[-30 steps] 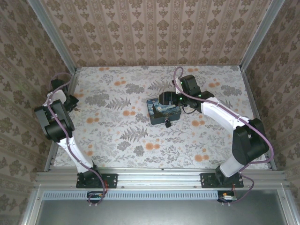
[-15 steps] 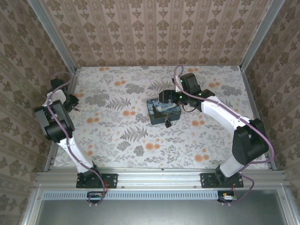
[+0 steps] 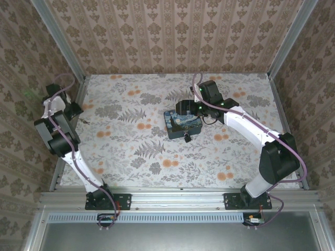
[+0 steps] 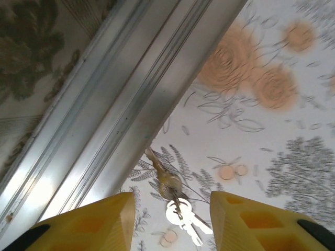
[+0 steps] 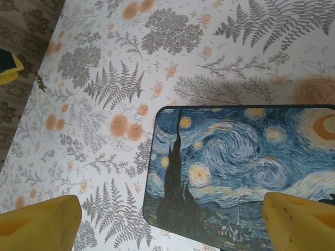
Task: Unlock a padlock with a key
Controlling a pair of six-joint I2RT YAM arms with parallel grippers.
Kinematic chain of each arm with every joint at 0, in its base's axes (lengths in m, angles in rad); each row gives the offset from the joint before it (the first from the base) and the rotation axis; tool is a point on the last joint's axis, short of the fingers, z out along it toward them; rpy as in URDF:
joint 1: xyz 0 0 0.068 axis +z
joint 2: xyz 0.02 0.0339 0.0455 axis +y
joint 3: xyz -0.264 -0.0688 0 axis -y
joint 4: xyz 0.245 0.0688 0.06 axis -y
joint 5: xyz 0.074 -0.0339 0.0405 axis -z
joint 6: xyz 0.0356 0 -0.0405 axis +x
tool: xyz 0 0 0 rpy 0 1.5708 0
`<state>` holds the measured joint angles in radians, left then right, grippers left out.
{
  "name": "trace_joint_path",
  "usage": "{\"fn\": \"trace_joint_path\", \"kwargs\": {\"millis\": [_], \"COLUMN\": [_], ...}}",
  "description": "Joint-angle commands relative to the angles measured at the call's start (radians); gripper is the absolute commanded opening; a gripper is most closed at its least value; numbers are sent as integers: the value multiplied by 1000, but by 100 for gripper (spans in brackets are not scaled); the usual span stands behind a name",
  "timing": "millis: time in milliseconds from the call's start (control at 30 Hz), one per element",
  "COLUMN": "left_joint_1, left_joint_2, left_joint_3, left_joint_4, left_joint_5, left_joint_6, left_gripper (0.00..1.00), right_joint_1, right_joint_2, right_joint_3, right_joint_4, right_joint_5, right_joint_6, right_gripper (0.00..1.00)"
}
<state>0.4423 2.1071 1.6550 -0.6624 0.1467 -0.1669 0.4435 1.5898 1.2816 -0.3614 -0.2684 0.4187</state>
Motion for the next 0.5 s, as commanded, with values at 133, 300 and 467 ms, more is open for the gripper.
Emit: {"fn": "trace_joint_path", "kwargs": {"millis": [133,300,467], "left_joint_1": [28,32,35], "left_joint_2": [57,94,122], "left_joint_3": [31,61,67], "left_joint_4": [-86,-125,-134], "left_joint_5": [94,128,133], "left_joint_6": [140,176,178], "left_gripper": [41,42,35], "right_joint_1": [5,6,6], "right_joint_2": [-22,19,29], "right_joint_3": [44,73,79], "right_joint_4": [-67,-48,-29], "right_joint_5": [29,4,-5], "right_joint_6": [-22,-8,2], "right_gripper": [91,91,90]}}
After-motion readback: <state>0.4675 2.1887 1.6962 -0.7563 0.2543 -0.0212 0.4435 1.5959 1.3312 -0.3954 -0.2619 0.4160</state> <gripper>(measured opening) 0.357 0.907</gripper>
